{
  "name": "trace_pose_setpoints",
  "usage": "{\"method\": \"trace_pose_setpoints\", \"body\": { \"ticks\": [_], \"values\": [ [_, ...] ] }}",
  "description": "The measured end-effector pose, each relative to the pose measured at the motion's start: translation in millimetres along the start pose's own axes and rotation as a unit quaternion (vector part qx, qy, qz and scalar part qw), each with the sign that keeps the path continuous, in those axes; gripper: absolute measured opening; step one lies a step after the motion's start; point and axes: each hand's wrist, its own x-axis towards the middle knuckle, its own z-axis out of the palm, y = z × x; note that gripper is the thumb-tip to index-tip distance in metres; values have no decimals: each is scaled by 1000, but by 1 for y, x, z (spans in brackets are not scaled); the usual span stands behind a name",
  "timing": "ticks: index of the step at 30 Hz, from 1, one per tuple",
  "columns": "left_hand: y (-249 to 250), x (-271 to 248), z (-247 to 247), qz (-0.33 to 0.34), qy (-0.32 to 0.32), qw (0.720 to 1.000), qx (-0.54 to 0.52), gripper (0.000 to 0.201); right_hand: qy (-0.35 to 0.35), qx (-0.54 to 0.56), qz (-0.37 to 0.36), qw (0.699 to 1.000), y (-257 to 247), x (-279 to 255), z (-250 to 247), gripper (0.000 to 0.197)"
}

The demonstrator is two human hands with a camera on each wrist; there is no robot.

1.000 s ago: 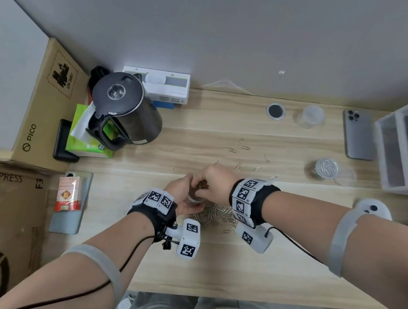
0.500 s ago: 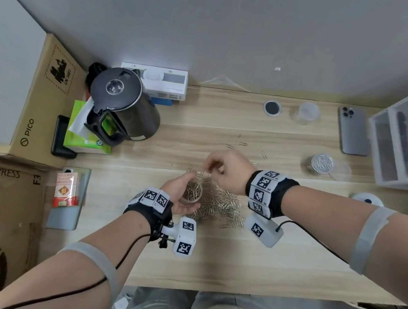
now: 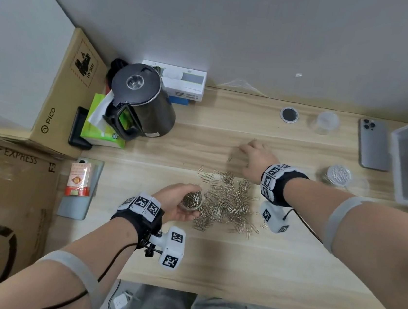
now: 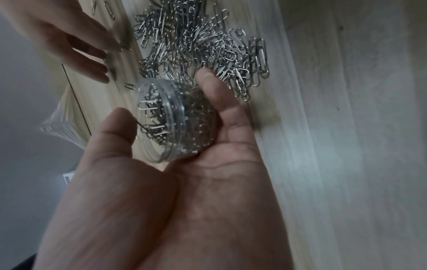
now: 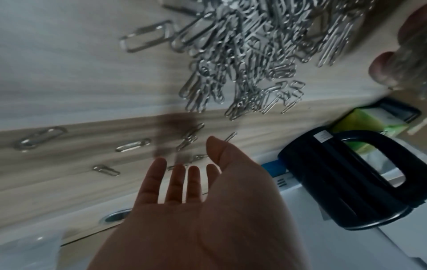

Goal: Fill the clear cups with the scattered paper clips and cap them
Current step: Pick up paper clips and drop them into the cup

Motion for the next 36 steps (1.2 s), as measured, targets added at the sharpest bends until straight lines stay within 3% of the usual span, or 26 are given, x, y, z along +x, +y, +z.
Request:
{"method": "trace_pose_setpoints", "body": {
  "ticks": [3,8,10,12,16,20,24,32,36],
  "values": [
    [-3,-1,-1,9,9,1000,16,38,-17,-17,-32,999,-14,-2,7,58],
    [0,0,1,25,25,999,17,61,-64,-27,-143,987,-29,-21,19,38],
    [3,-3,3,37,14,999,14,51,-82,-27,-169,982,-30,-27,20,31],
    [7,-3,5,40,4,999,-4,41,-58,-5,-155,986,-27,-28,16,29],
    [11,4,7,16,13,999,-41,53,16,7,-29,999,-1,-21,0,40],
    [9,9,9,17,19,999,-31,55,25,2,65,998,31,-6,-14,55],
    [5,10,6,19,29,999,-27,55,-4,-11,58,998,29,4,-14,63],
    [14,13,8,21,46,999,-11,45,-30,6,-49,998,-9,-20,16,33],
    [25,13,15,30,52,998,-1,32,-47,47,-63,996,-16,-31,21,30]
  ]
}}
